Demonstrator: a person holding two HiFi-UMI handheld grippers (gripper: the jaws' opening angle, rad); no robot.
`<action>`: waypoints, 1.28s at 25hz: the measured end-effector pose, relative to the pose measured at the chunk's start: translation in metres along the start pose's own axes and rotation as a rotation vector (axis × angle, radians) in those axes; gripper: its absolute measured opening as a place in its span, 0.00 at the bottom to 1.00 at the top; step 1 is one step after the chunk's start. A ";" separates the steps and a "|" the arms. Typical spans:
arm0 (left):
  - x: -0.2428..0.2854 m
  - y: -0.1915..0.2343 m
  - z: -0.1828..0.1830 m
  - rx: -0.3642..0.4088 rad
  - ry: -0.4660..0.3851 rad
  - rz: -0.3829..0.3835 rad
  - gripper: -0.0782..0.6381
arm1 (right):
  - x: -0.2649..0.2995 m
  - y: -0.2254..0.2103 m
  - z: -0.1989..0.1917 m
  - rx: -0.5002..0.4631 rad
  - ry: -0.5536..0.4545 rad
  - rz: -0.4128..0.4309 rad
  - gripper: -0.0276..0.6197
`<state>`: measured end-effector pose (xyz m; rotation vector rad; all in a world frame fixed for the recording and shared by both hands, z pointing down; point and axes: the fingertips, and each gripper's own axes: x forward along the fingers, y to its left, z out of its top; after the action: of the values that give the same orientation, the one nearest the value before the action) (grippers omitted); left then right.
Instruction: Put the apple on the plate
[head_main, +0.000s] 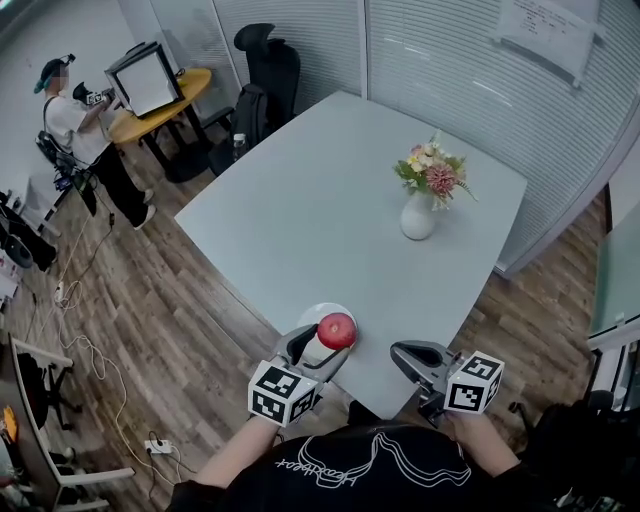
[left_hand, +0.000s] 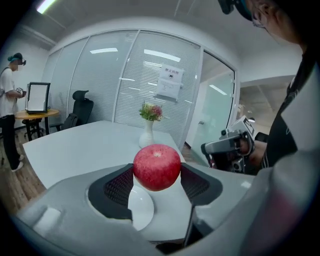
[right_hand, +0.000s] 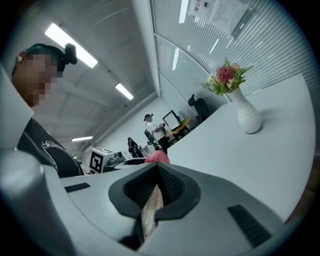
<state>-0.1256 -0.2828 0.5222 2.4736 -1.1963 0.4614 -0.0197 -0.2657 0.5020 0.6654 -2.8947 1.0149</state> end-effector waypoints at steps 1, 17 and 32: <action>0.005 0.001 -0.003 0.024 0.013 0.010 0.53 | -0.002 -0.002 0.000 0.002 0.003 -0.005 0.06; 0.054 0.048 -0.080 0.056 0.173 0.101 0.53 | -0.007 -0.029 0.000 0.070 0.002 -0.035 0.06; 0.065 0.076 -0.121 0.052 0.236 0.134 0.53 | -0.002 -0.033 -0.009 0.095 0.043 -0.071 0.06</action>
<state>-0.1636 -0.3171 0.6701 2.3105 -1.2696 0.8061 -0.0064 -0.2821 0.5285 0.7358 -2.7797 1.1485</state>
